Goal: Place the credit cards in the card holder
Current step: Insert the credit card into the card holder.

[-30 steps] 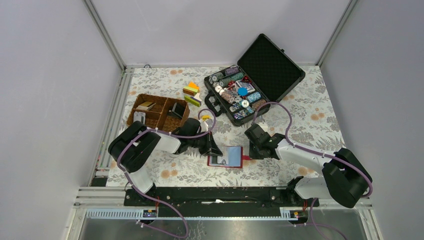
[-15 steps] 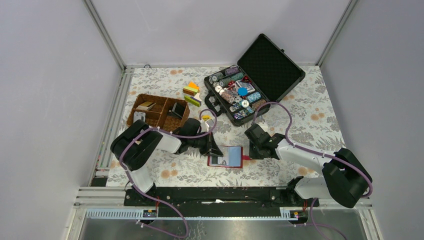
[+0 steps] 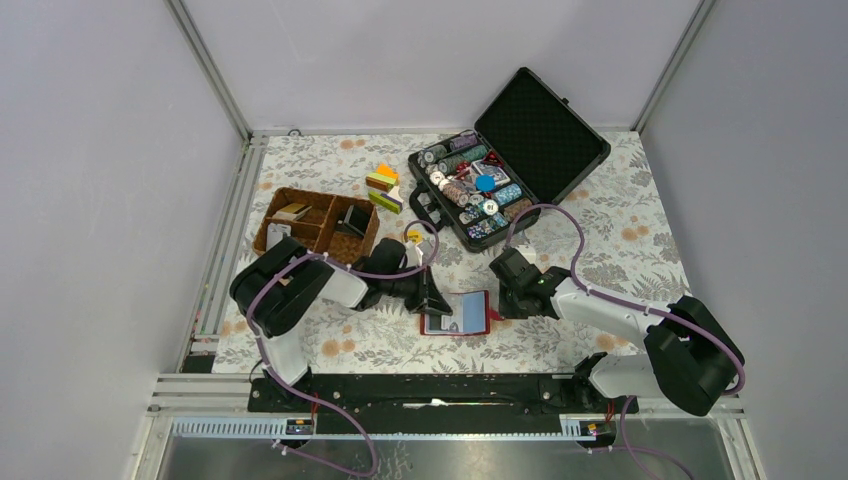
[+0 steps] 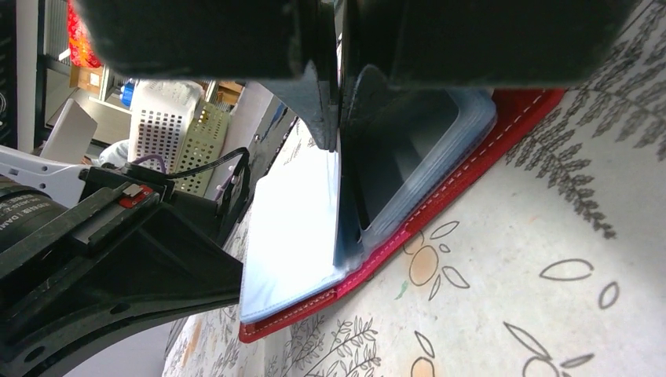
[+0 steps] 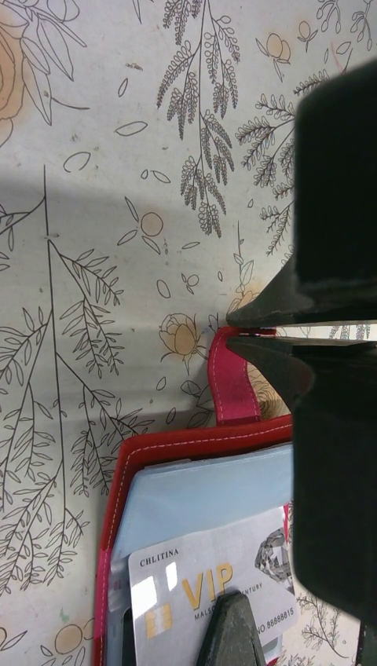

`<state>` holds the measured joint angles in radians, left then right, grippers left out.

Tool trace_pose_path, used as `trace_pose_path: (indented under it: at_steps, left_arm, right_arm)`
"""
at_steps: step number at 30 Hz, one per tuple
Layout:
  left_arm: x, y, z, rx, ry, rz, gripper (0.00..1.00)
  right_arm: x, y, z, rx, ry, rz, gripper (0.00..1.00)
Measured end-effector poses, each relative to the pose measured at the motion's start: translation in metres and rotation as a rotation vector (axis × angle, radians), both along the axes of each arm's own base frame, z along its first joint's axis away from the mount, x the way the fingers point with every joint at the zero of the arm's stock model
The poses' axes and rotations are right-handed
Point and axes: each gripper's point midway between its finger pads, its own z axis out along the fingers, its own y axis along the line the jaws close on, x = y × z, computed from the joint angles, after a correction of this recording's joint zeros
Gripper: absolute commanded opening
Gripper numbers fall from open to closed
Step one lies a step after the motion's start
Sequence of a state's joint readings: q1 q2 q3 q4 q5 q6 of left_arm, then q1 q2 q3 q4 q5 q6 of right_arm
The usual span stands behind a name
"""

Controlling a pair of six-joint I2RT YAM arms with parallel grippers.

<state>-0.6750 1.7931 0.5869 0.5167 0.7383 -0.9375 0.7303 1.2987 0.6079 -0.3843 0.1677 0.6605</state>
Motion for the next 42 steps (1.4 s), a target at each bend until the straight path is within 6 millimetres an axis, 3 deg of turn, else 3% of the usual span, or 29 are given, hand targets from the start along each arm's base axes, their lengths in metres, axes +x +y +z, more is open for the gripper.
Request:
trace_pose_path:
  at_steps: [12,14,18,22,25,30,34,42]
  left_arm:
    - [0.0,-0.011,0.003,-0.066,0.037,0.049,0.0]
    - [-0.001,-0.012,0.003,-0.073,0.047,0.056,0.0]
    - [0.0,-0.012,0.004,-0.078,0.052,0.063,0.0]
    - [0.001,-0.011,0.002,-0.068,0.054,0.071,0.0]
    - [0.0,-0.011,0.0,-0.058,0.061,0.076,0.0]
    - [0.0,-0.01,-0.001,-0.054,0.065,0.077,0.0]
    - [0.0,-0.01,-0.001,-0.052,0.067,0.077,0.0]
    - [0.0,-0.01,-0.001,-0.052,0.067,0.077,0.0]
  right_arm:
    - [-0.002,-0.001,-0.002,0.001,0.006,-0.011,0.01]
    - [-0.002,-0.001,-0.002,0.001,0.006,-0.011,0.13]
    - [-0.002,-0.005,-0.002,-0.019,0.004,-0.014,0.48]
    - [-0.001,-0.01,0.011,-0.029,-0.018,-0.009,0.63]
    - [0.006,-0.002,0.034,0.031,-0.083,-0.001,0.64]
    - [0.011,0.014,0.06,0.144,-0.146,0.03,0.53]
    - [0.006,0.027,0.051,0.189,-0.103,0.063,0.45]
    - [-0.013,0.028,0.017,0.193,0.005,0.083,0.41]
